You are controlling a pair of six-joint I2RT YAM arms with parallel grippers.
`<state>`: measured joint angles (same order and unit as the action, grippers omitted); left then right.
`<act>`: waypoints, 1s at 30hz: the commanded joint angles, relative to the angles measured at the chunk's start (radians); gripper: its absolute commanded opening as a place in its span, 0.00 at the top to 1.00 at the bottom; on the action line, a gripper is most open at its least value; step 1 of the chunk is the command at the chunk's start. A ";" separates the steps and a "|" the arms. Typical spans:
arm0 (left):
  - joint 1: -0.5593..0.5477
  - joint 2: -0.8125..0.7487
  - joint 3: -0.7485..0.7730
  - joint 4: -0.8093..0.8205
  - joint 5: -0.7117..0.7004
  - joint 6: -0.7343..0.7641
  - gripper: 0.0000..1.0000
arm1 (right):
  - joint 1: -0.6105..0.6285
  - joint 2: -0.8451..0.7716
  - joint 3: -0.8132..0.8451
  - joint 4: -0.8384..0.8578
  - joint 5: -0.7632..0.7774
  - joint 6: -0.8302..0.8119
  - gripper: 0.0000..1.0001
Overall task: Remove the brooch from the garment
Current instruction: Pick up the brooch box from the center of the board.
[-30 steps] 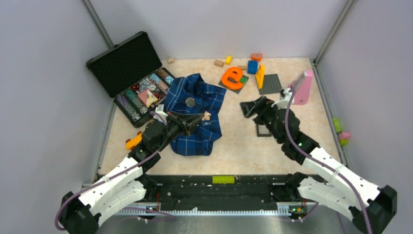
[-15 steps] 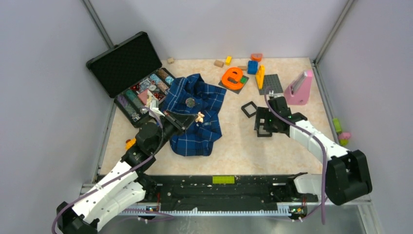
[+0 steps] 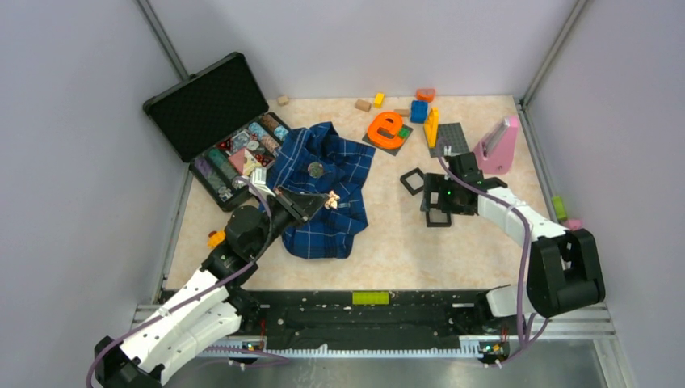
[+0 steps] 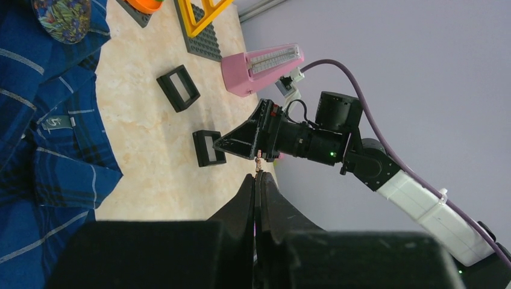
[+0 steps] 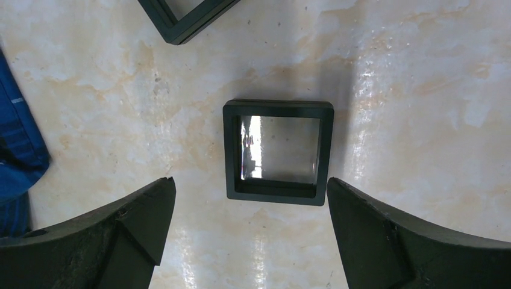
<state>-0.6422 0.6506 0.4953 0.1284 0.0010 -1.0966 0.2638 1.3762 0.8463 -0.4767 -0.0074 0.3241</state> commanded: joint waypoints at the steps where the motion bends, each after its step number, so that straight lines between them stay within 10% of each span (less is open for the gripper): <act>1: 0.003 0.004 0.009 0.056 0.035 0.023 1.00 | -0.026 0.013 0.014 0.045 -0.051 -0.017 0.01; 30: 0.003 0.010 -0.011 0.106 0.062 0.006 1.00 | -0.069 0.106 -0.015 0.096 -0.022 -0.012 0.01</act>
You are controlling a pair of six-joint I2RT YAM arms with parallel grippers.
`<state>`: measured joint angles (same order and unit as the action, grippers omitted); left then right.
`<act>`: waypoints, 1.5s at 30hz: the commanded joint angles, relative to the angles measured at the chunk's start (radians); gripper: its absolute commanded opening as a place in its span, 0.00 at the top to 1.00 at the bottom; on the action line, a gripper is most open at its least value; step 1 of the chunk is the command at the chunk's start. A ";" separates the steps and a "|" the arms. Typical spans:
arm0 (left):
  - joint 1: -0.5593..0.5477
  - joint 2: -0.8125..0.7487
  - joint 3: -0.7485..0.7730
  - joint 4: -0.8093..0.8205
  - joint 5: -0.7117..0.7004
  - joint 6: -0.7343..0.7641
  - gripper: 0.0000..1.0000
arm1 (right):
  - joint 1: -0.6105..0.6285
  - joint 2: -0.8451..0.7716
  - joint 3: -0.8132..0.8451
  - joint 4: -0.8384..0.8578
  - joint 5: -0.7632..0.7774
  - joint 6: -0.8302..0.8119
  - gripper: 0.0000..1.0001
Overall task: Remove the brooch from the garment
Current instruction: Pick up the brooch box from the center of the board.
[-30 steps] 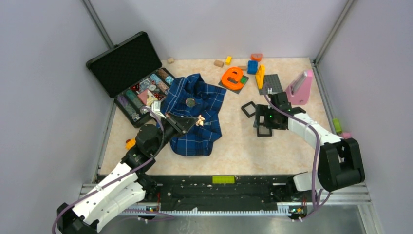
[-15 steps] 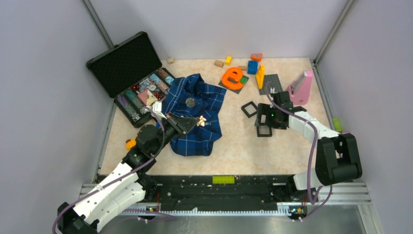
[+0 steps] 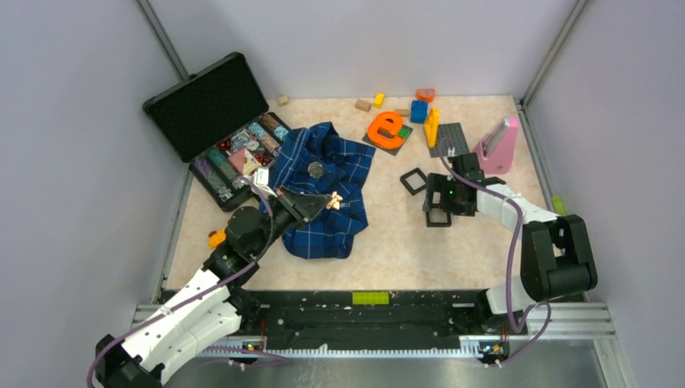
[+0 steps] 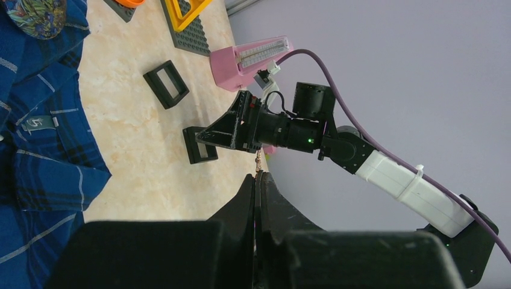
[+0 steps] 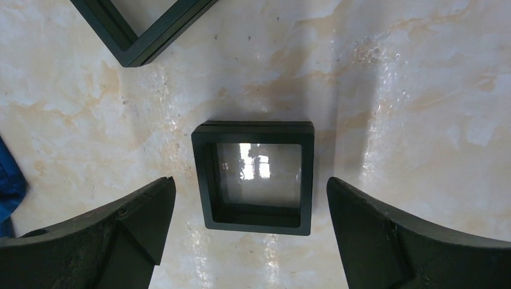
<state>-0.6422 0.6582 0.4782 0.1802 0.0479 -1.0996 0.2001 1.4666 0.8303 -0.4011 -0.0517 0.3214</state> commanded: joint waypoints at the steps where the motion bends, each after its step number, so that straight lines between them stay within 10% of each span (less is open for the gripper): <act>1: 0.004 0.002 0.007 0.055 0.016 0.010 1.00 | -0.004 0.021 0.002 0.020 0.025 -0.010 0.01; 32: 0.005 0.016 0.020 0.052 0.024 0.023 1.00 | 0.103 0.072 0.083 -0.055 0.132 0.012 0.34; 45: 0.004 0.178 0.034 0.123 0.108 -0.002 1.00 | 0.106 -0.180 -0.007 0.102 -0.326 0.099 0.36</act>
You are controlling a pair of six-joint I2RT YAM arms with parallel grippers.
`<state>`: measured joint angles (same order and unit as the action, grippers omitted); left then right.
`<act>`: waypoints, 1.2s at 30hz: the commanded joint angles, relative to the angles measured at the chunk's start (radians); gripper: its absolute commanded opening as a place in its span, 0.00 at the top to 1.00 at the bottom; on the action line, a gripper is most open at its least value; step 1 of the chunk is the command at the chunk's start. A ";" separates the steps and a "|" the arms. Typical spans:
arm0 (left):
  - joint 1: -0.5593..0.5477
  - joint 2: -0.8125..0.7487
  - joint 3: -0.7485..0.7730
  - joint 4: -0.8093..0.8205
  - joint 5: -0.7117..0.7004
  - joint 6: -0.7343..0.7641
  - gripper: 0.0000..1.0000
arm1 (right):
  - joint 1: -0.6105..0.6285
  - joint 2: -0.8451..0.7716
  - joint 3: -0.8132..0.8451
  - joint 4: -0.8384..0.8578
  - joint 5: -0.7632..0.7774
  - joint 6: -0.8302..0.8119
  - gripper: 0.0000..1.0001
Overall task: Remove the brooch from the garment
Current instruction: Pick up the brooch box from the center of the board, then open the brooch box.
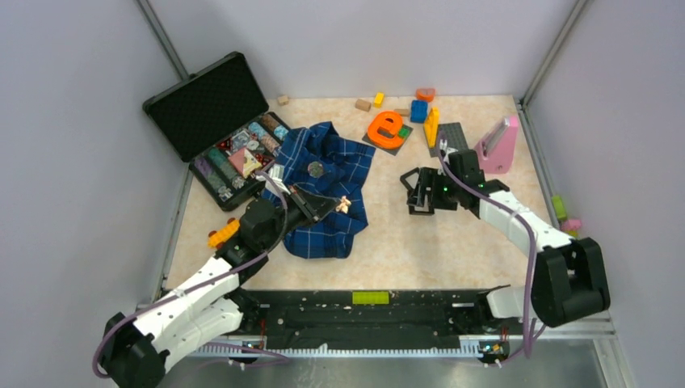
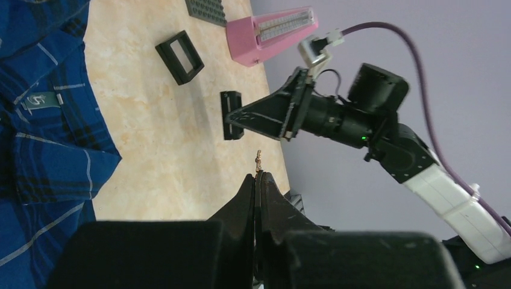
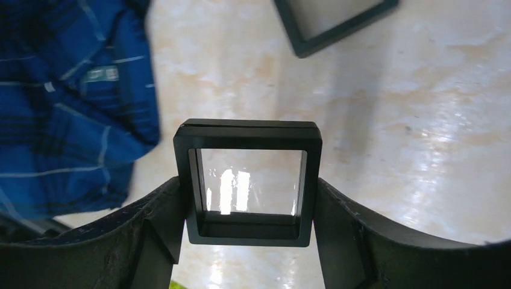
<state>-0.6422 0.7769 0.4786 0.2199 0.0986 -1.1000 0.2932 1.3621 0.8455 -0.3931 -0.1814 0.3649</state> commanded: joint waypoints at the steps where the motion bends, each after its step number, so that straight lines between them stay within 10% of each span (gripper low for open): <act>1: 0.003 0.085 0.038 0.096 0.067 -0.004 1.00 | 0.019 -0.093 -0.033 0.109 -0.231 0.069 0.36; 36: 0.002 0.505 0.133 0.471 0.338 -0.088 1.00 | 0.121 -0.170 -0.035 0.206 -0.475 0.140 0.37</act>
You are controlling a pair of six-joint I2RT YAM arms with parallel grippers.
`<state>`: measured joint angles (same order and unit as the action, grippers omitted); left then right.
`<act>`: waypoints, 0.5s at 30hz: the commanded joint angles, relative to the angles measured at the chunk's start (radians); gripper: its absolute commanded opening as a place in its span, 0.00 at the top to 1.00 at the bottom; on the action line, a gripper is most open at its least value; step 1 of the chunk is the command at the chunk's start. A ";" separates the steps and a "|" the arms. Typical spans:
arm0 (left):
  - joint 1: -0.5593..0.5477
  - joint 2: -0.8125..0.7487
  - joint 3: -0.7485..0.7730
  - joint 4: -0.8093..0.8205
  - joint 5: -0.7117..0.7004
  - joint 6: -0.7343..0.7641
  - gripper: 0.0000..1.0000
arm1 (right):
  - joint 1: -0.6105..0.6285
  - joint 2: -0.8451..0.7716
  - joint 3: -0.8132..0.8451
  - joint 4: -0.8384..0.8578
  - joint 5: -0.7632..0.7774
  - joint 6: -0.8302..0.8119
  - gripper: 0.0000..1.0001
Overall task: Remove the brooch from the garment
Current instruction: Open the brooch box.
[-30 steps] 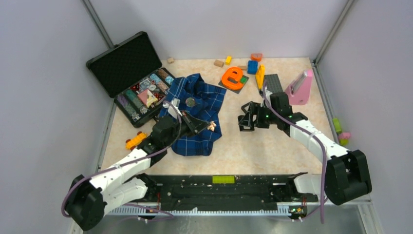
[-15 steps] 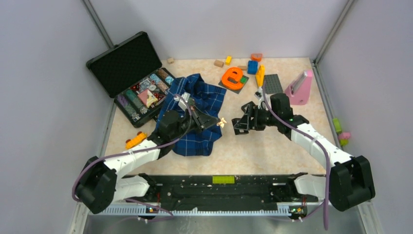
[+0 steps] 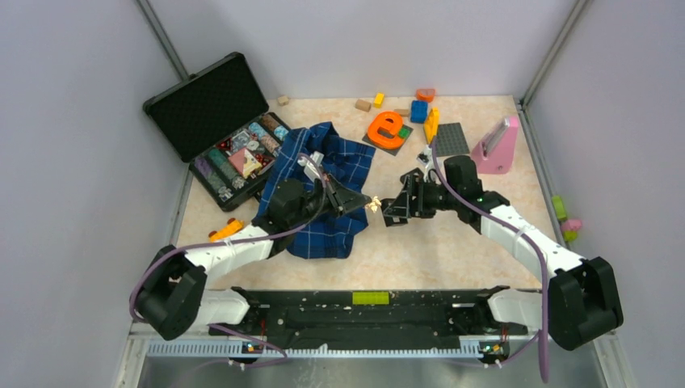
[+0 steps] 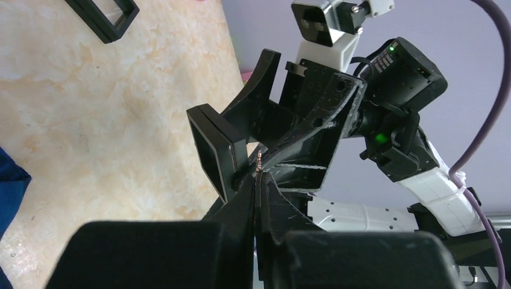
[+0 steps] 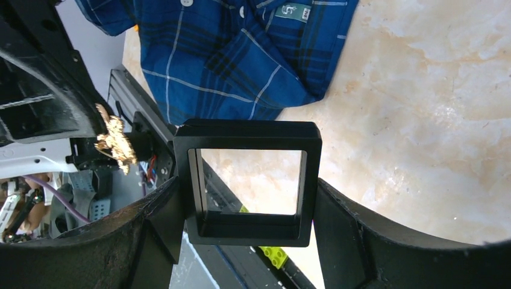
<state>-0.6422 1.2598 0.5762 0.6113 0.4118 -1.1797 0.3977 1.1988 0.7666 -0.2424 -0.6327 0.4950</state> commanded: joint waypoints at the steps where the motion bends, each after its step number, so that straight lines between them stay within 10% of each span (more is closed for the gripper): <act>1: 0.002 0.034 0.037 0.087 0.028 -0.011 1.00 | 0.017 -0.007 0.046 0.053 -0.026 0.011 0.37; 15: -0.005 0.117 0.047 0.097 0.026 0.037 1.00 | 0.027 -0.036 0.063 0.037 -0.042 0.031 0.38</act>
<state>-0.6422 1.3651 0.5854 0.6765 0.4450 -1.1793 0.4057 1.1988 0.7685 -0.2306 -0.6403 0.5106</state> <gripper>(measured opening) 0.009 0.699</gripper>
